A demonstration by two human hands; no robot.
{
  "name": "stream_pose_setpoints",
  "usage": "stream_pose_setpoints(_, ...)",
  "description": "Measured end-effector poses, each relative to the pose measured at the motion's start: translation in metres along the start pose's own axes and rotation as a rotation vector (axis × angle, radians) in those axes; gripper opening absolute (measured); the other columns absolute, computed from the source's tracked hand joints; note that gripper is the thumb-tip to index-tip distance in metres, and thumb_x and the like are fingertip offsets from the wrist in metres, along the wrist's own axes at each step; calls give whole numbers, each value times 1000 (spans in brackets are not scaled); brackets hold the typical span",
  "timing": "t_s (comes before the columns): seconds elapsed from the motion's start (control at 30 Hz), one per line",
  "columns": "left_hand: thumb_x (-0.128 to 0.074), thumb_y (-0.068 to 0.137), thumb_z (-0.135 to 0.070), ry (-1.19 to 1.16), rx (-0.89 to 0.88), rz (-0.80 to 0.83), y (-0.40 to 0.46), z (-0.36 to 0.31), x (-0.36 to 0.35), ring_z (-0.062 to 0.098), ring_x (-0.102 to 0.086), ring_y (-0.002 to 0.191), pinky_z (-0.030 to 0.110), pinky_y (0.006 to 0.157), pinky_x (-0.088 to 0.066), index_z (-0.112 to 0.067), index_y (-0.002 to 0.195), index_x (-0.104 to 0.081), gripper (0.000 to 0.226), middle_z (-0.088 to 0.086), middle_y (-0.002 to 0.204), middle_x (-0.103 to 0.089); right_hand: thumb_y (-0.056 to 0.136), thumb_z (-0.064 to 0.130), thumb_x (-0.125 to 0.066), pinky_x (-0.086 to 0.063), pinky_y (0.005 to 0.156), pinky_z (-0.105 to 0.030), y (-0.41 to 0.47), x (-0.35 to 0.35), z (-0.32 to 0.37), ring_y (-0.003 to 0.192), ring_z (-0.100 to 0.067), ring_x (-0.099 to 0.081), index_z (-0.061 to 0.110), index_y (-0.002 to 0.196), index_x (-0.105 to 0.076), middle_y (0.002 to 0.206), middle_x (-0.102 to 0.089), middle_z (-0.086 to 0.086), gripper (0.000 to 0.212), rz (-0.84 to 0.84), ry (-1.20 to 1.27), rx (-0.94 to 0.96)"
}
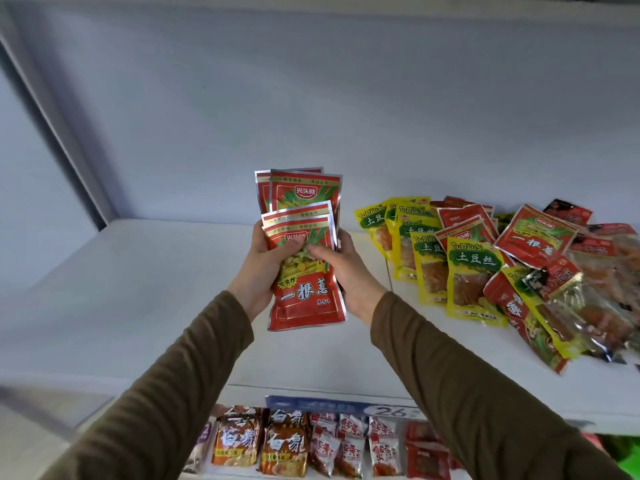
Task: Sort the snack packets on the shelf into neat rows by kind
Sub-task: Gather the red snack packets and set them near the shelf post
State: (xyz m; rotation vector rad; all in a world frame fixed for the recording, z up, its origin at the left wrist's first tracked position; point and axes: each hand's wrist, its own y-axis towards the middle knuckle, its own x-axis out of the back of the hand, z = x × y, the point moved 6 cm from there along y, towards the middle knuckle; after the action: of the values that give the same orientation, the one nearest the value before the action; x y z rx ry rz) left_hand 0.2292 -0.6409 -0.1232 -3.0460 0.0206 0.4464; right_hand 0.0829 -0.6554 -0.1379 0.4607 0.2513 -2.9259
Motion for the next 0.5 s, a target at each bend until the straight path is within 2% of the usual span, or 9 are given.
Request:
stream_pose_setpoints(0.17, -77, 91, -20, 20, 20, -32, -7, -13, 59, 30, -76, 98, 45, 79, -63, -34, 133, -50, 52, 4, 115, -75, 85, 30, -80, -62, 72, -39, 8, -55, -21, 90, -26, -76, 33, 137, -45, 111, -75, -4, 62, -10, -70, -26)
stream_pose_setpoints(0.37, -75, 93, -22, 50, 103, -39, -4, -37, 154, 28, -77, 94, 40, 72, -63, -36, 133, -50, 50, 4, 114, -75, 89, 33, -76, -61, 63, -34, 27, -146, -46, 85, -23, -77, 33, 137, -43, 113, -73, -4, 58, -33, -91, -77)
stream_pose_setpoints(0.5, -77, 91, -21, 67, 103, -61, 5, -54, 214, 27, -78, 90, 38, 67, -63, -40, 137, -43, 60, 5, 115, -74, 90, 33, -74, -62, 67, -36, 43, -204, -64, 89, -24, -76, 30, 138, -42, 115, -72, -5, 58, -46, -88, -74)
